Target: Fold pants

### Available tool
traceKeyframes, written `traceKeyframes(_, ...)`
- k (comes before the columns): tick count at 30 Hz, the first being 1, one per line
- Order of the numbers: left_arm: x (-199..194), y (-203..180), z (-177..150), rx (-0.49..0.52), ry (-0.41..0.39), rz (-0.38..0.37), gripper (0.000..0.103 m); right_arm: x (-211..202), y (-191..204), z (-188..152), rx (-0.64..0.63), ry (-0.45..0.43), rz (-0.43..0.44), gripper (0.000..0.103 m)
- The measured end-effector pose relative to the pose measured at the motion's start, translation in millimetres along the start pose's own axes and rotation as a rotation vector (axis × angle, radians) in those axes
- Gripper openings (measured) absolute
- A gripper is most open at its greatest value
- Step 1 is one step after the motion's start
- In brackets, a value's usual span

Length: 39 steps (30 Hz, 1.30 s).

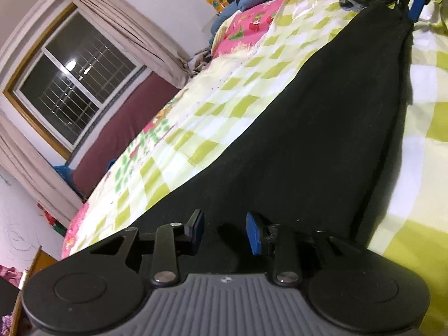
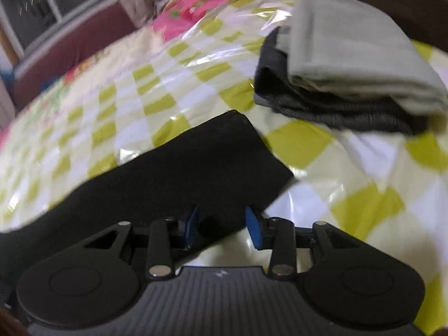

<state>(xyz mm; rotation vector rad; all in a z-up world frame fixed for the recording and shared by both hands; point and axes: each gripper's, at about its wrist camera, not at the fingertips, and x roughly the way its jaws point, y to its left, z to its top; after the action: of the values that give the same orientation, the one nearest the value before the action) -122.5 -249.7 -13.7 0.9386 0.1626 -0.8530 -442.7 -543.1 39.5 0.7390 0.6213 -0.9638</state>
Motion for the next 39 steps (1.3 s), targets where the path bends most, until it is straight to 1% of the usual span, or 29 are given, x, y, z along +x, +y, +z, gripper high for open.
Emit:
traceKeyframes(3,-17.9,-8.8,-6.5,-0.004,0.015,0.054,0.047,1.8,-10.2,-15.4,0.058,-0.022,0.086,0.042)
traceKeyframes(6,-33.6,-18.1,-3.6,-0.020,0.043,0.065,0.049,-0.7,-22.6,-24.1,0.104,-0.062,0.144,0.041)
traceKeyframes(7,-41.4,-22.5,-0.4,-0.019,0.051,0.068,0.050,-2.6,-26.8,-24.5,0.134,-0.066,0.158,0.043)
traceKeyframes(10,-55.9,-36.7,11.6,0.004,0.029,0.044,0.056,-6.4,-40.4,-23.1,0.223,-0.024,0.222,0.044)
traceKeyframes(14,-56.8,-48.9,28.2,0.048,-0.009,0.004,0.056,12.9,-52.9,-20.5,0.340,-0.018,0.260,0.045)
traceKeyframes(16,-54.2,-49.6,36.8,0.047,-0.028,-0.019,0.057,24.8,-55.9,-17.9,0.400,-0.003,0.295,0.047)
traceKeyframes(18,-49.7,-49.5,44.0,0.027,-0.038,-0.037,0.057,29.7,-56.7,-16.2,0.438,-0.001,0.334,0.047)
traceKeyframes(20,-46.0,-49.5,47.8,0.014,-0.043,-0.048,0.057,30.8,-57.2,-16.2,0.449,0.014,0.337,0.044)
traceKeyframes(24,-38.9,-46.8,51.1,-0.018,-0.066,-0.085,0.057,15.4,-64.1,-23.6,0.469,0.022,0.342,0.045)
traceKeyframes(25,-37.3,-46.9,51.4,-0.021,-0.072,-0.089,0.057,13.8,-62.7,-24.9,0.476,0.028,0.360,0.047)
traceKeyframes(29,-34.3,-45.3,53.5,-0.044,-0.092,-0.100,0.057,15.9,-42.8,-32.4,0.467,0.073,0.405,0.046)
traceKeyframes(31,-32.1,-44.0,55.8,-0.047,-0.098,-0.098,0.057,30.4,-31.8,-33.3,0.456,0.081,0.362,0.044)
traceKeyframes(32,-30.6,-43.7,57.1,-0.050,-0.099,-0.103,0.057,36.8,-31.7,-33.5,0.484,0.068,0.362,0.042)
traceKeyframes(34,-29.2,-43.8,57.5,-0.063,-0.089,-0.123,0.057,43.5,-35.4,-31.8,0.536,0.012,0.353,0.037)
traceKeyframes(36,-27.7,-47.2,55.7,-0.065,-0.082,-0.133,0.057,46.7,-41.8,-28.7,0.600,-0.024,0.361,0.038)
traceKeyframes(39,-24.8,-56.0,52.7,-0.048,-0.065,-0.137,0.057,55.7,-46.9,-22.5,0.639,-0.061,0.398,0.038)
